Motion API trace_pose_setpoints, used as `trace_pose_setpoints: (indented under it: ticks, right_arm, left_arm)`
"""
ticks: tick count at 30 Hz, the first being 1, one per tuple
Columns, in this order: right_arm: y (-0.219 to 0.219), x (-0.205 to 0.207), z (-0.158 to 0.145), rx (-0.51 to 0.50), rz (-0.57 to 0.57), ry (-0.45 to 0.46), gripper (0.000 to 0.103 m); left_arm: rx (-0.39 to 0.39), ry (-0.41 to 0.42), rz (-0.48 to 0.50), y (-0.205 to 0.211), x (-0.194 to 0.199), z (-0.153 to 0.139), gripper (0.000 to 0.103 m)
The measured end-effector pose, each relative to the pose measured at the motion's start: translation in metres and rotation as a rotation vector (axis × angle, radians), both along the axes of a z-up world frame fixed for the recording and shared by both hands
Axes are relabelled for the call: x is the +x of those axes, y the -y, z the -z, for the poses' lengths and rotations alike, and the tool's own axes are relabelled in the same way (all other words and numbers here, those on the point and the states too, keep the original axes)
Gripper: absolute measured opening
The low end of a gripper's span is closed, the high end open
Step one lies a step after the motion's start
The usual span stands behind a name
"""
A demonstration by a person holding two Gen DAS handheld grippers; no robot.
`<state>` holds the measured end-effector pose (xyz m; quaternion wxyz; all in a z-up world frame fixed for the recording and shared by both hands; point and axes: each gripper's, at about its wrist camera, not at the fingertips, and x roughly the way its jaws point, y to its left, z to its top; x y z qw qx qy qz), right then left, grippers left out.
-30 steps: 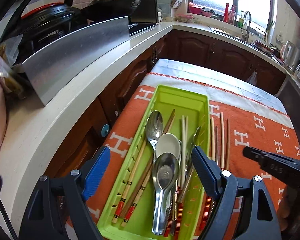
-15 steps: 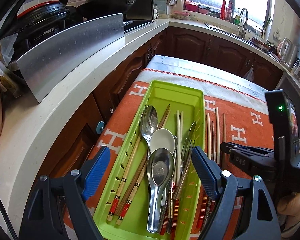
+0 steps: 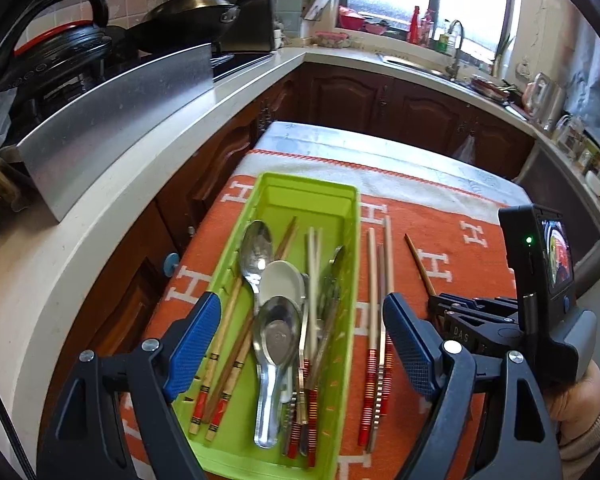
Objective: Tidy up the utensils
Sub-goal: 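Grasp a steel chopstick with the left gripper while the right gripper grasps a plain wooden chopstick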
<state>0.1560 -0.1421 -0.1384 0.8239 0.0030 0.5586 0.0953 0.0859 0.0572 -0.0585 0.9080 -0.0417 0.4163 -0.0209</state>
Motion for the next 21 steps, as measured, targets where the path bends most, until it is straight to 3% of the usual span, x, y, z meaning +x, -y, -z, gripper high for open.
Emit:
trace_pose_setpoints:
  ticks: [1, 3, 5, 8, 12, 17, 21]
  right_arm:
    - [0.009, -0.002, 0.000, 0.003, 0.017, -0.001, 0.007]
    - [0.029, -0.004, 0.000, 0.018, 0.054, -0.011, 0.007]
    - [0.048, -0.008, 0.001, 0.043, 0.091, -0.022, 0.007]
    - [0.071, -0.018, 0.001, 0.076, 0.134, -0.031, 0.007]
    - [0.090, -0.035, 0.003, 0.124, 0.164, -0.031, 0.007]
    - [0.103, -0.050, 0.003, 0.170, 0.180, -0.025, 0.007]
    - [0.106, -0.049, 0.005, 0.201, 0.189, -0.024, 0.007]
  left_arm:
    - [-0.019, 0.001, 0.023, 0.002, -0.001, -0.001, 0.081]
    - [-0.074, 0.007, 0.082, 0.007, -0.003, -0.003, 0.066]
    - [-0.120, -0.013, 0.127, 0.013, -0.001, -0.002, 0.041]
    - [-0.165, -0.074, 0.170, 0.024, 0.007, 0.008, 0.015]
    - [-0.171, -0.149, 0.199, 0.040, 0.017, 0.024, 0.007]
    - [-0.013, -0.230, 0.216, 0.069, 0.030, 0.044, 0.004]
    - [0.051, -0.298, 0.203, 0.082, 0.043, 0.064, 0.004]
